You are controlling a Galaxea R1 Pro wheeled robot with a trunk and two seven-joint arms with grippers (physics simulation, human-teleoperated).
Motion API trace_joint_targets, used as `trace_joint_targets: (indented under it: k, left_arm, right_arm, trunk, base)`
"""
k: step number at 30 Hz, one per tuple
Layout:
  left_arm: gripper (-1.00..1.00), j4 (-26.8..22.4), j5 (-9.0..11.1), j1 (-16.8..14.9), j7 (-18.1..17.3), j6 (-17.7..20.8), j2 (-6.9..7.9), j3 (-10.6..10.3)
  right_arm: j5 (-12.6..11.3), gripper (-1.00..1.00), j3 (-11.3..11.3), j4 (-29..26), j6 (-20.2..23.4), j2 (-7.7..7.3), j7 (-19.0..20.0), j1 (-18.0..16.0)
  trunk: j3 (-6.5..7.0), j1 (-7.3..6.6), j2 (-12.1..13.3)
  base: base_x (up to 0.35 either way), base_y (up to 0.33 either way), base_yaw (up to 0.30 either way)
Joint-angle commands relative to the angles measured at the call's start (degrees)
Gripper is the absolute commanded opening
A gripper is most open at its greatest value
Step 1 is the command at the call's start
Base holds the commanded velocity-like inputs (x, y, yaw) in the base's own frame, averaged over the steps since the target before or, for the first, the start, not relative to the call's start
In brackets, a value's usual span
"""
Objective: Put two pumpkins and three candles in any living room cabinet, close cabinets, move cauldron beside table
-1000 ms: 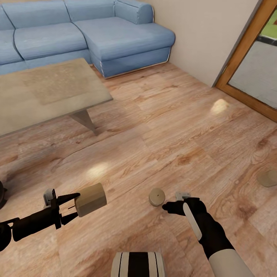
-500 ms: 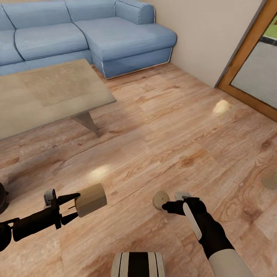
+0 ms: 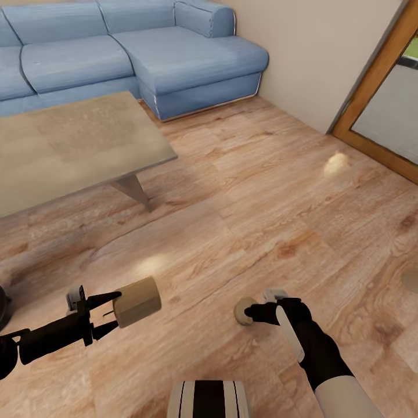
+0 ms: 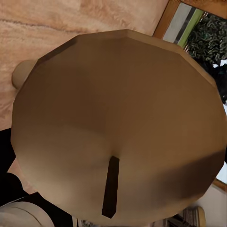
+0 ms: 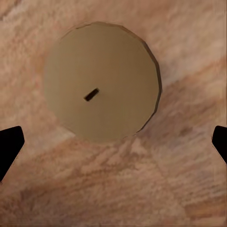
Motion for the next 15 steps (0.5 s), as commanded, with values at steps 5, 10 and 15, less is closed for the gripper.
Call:
trace_joint_targets:
  k: [5, 10, 15]
  left_arm:
    - [-1.00, -0.01, 0.39, -0.02, 0.23, 0.19, -0.04, -0.02]
    - [-1.00, -0.01, 0.39, -0.02, 0.23, 0.16, -0.03, -0.05]
    - [-1.00, -0.01, 0.39, -0.02, 0.23, 0.18, -0.01, -0.06]
  right_arm:
    - [-0.36, 1.00, 0.03, -0.10, 0.21, -0.03, -0.28, -0.02]
    - [-0.35, 1.00, 0.03, -0.13, 0.21, -0.01, -0.28, -0.02]
    - [-0.40, 1.00, 0.03, -0.14, 0.22, 0.00, -0.28, -0.02]
  trunk:
    - [-0.04, 0.01, -0.01]
    - [-0.04, 0.01, -0.01]
    - [-0.04, 0.01, -0.01]
  base:
    - [0.177, 0.040, 0.000]
    - [0.124, 0.037, 0.000]
    - [0.080, 0.020, 0.000]
